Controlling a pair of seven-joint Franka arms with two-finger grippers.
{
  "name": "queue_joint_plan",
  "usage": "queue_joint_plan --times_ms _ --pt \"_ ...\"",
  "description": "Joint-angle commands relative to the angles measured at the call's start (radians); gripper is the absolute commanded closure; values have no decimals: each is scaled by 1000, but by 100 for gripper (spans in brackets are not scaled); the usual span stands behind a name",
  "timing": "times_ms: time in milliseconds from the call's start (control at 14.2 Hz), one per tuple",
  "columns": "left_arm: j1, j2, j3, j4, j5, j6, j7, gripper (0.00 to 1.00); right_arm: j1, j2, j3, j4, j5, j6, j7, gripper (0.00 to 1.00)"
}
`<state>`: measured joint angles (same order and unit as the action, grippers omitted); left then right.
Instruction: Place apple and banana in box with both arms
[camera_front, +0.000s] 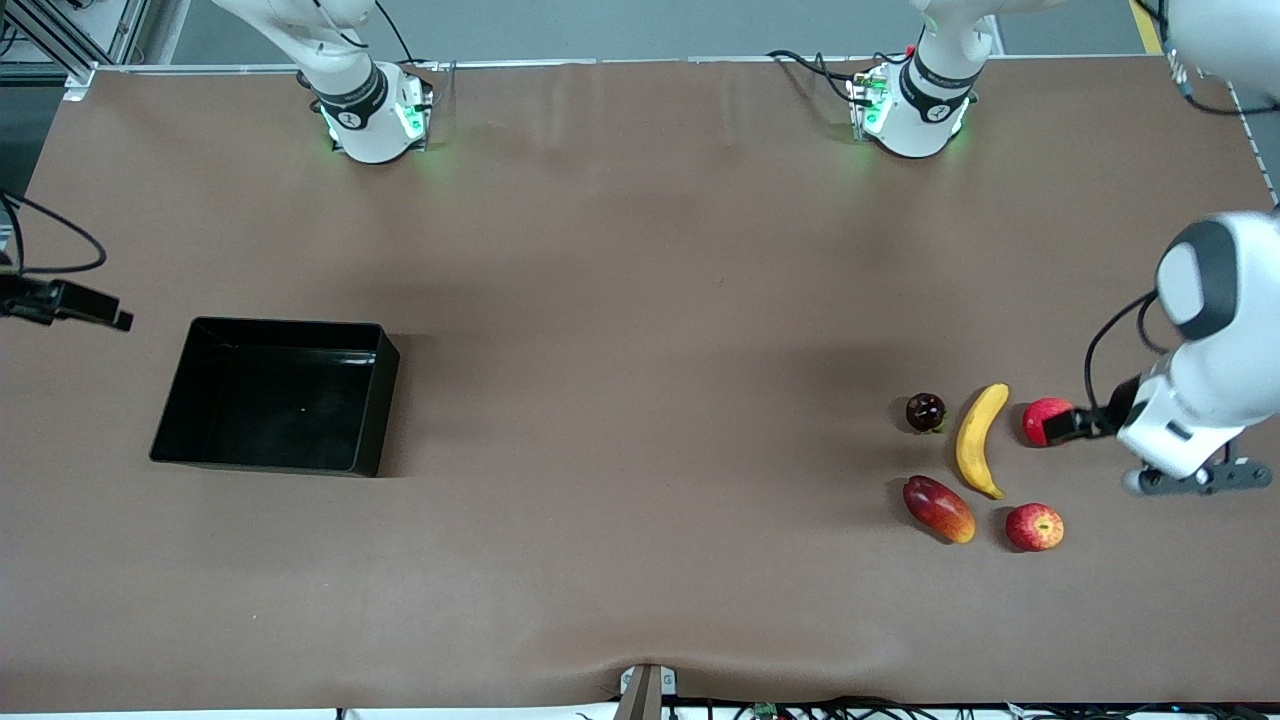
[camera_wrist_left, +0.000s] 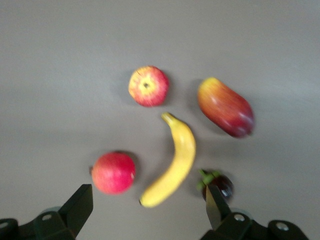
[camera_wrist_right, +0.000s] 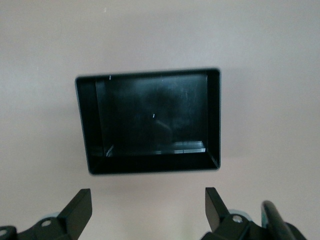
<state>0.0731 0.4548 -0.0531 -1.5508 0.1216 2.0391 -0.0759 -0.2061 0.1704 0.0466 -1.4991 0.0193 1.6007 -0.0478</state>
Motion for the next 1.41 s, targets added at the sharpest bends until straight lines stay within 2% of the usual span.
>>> queue_joint_plan --times_ms 0,212,353,565,706,918,1271,1342 --pt "22 119 -7 37 91 114 19 0 -22 75 12 22 -4 38 -4 0" --pt "27 195 -7 40 89 185 21 0 -44 132 12 16 -4 105 -6 0" --pt "27 223 -7 43 95 229 34 0 -61 199 12 16 -2 98 -45 0" --pt "49 271 -7 43 93 349 148 0 -99 263 12 17 2 123 -110 0" --pt "57 301 -7 46 93 414 169 0 -117 316 12 10 -1 198 -151 0" --pt "57 323 -7 48 93 450 195 0 -137 388 10 -19 -8 303 -172 0" --pt "59 344 -8 48 87 487 200 0 -188 466 10 -32 -44 360 -262 0" --pt "57 349 -8 48 87 489 200 2 -188 466 10 -53 -57 358 -261 15"
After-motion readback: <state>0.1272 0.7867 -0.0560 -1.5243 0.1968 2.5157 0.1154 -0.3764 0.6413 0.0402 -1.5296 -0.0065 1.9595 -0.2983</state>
